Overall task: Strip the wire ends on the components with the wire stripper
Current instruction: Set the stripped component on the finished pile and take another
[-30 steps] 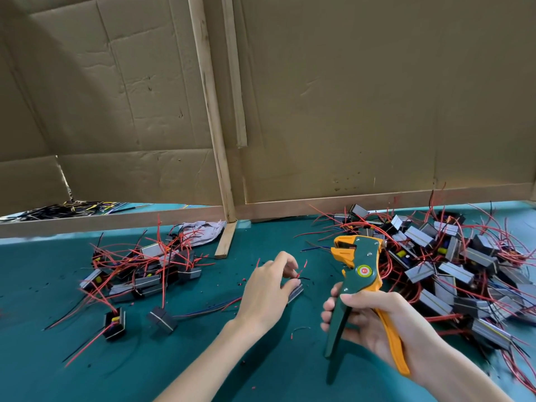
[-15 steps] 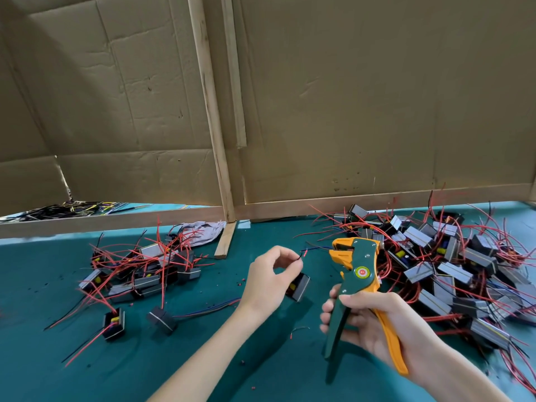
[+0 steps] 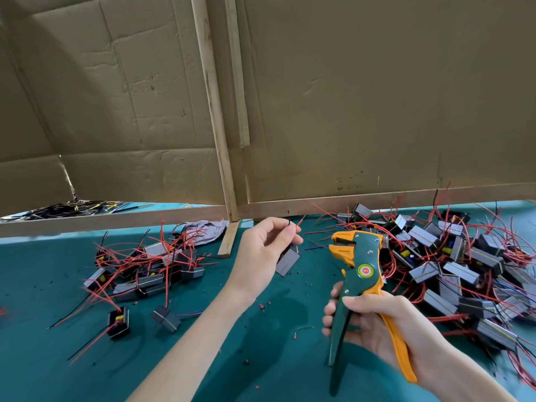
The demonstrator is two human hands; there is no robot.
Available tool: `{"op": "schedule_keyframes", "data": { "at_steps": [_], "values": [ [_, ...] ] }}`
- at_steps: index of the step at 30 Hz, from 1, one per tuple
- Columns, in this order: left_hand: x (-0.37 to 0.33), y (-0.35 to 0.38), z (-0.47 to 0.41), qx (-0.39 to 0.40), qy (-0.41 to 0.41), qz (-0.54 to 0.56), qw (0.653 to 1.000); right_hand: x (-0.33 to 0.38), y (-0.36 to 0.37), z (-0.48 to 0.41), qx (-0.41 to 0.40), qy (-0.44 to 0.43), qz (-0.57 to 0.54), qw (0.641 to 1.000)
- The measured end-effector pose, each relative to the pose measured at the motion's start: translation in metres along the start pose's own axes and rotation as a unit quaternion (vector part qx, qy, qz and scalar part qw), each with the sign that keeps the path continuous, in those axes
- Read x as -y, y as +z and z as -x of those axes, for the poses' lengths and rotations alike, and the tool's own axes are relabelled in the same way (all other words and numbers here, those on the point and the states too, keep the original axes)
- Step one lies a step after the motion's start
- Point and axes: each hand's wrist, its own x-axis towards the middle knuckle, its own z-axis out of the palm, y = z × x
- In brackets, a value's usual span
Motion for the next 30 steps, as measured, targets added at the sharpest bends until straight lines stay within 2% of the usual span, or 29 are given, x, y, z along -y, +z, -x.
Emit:
{"op": "schedule_keyframes", "data": {
  "at_steps": [10,16,24,30],
  "values": [
    [-0.014,-0.007,0.001,0.087,-0.009,0.003,0.996,0.003,0.004,0.001,0.044,0.007,0.035,0.998],
    [-0.023,-0.010,0.003,0.158,-0.062,0.007,0.986,0.005,0.007,0.006,0.085,0.012,0.054,0.995],
    [-0.028,-0.009,0.004,0.160,-0.087,0.011,0.983,0.006,0.007,0.008,0.114,0.005,0.073,0.991],
    [-0.031,-0.012,0.006,0.200,-0.093,0.037,0.975,0.007,0.004,0.008,0.129,0.000,0.086,0.988]
  ]
}}
